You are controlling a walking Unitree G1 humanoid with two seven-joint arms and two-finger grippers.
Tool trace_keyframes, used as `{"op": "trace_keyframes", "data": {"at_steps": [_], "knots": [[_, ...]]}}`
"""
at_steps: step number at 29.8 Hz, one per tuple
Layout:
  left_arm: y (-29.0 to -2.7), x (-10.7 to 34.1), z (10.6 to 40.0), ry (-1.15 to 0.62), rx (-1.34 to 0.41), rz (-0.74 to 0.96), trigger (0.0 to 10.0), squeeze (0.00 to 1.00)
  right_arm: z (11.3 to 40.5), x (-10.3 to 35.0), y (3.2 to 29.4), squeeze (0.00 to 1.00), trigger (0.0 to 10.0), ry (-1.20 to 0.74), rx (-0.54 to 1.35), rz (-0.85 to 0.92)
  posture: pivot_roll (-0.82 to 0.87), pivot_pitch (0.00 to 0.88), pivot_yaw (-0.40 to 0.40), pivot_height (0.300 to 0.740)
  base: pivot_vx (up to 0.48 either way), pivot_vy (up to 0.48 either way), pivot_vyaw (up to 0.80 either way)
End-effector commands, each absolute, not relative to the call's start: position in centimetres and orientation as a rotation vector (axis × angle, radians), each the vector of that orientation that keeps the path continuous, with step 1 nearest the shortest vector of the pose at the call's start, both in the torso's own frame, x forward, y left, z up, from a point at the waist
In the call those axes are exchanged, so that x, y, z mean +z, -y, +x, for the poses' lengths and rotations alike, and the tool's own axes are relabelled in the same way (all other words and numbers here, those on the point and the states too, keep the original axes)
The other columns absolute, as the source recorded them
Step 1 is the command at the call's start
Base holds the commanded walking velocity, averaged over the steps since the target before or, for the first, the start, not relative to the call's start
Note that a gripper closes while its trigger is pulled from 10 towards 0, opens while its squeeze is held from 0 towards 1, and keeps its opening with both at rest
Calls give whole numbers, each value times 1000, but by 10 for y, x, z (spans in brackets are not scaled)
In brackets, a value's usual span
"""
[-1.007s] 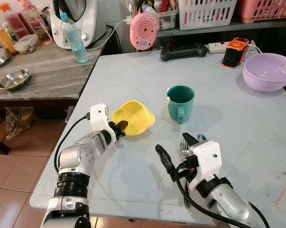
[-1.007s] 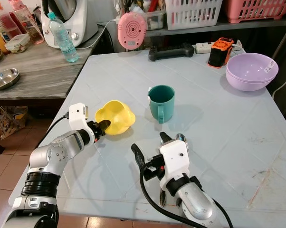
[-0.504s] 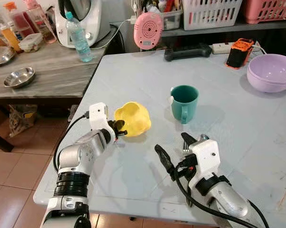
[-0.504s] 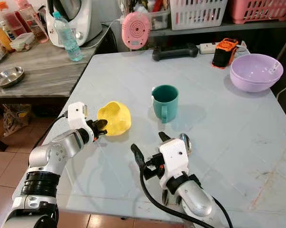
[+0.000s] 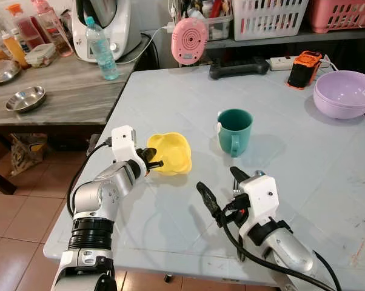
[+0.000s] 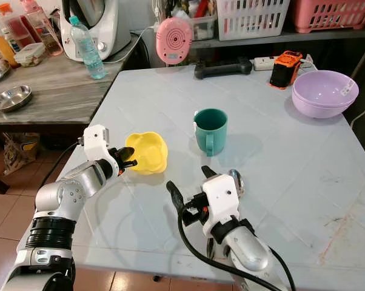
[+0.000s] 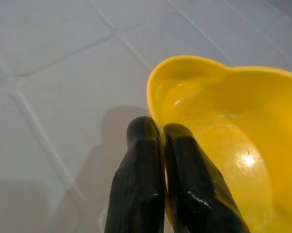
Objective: Setting the table
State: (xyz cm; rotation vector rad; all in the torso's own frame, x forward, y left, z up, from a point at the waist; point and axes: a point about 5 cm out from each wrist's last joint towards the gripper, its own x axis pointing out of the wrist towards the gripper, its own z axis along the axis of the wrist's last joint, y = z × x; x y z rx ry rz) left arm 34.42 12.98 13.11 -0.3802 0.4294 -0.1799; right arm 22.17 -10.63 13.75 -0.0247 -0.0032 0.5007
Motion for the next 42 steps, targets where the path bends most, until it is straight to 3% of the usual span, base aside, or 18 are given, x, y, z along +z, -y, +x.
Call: {"op": "trace_keyframes", "data": {"at_steps": [1, 7, 13, 23, 24, 25, 27, 28, 29, 42], "knots": [[-149, 140, 347, -359, -95, -318, 0, 0, 224, 136, 105, 0, 10000, 6, 507, -21, -56, 32, 143, 740, 0, 0, 0], [-170, 147, 346, -241, -5, -204, 0, 0, 232, 139, 112, 0, 10000, 30, 460, -30, -51, 28, 143, 740, 0, 0, 0], [-174, 161, 336, 5, -15, -65, 0, 0, 243, 148, 118, 0, 10000, 72, 407, -24, -50, 23, 130, 740, 0, 0, 0], [-166, 141, 311, 22, -45, -41, 0, 0, 247, 154, 118, 0, 10000, 101, 376, -12, -58, 10, 105, 740, 0, 0, 0], [-167, 140, 309, 26, -33, -27, 1529, 0, 247, 154, 118, 0, 10000, 102, 370, -10, -58, 9, 104, 740, 0, 0, 0], [-169, 140, 308, 27, -25, -18, 1529, 0, 247, 155, 118, 0, 10000, 103, 367, -8, -58, 9, 104, 740, 0, 0, 0], [-171, 137, 306, 23, -6, -16, 3804, 0, 247, 155, 119, 0, 10000, 105, 353, -4, -59, 6, 97, 740, 0, 0, 0], [-171, 137, 306, 23, -6, -16, 3804, 0, 247, 155, 119, 0, 10000, 105, 353, -4, -59, 6, 97, 740, 0, 0, 0], [-172, 134, 305, 0, -5, -11, 10000, 0, 248, 156, 120, 0, 10000, 108, 339, 1, -58, 6, 94, 740, 0, 0, 0], [-172, 129, 304, -38, -14, -26, 10000, 0, 250, 156, 125, 0, 10000, 93, 292, 13, -66, 20, 96, 740, 0, 0, -180]]}}
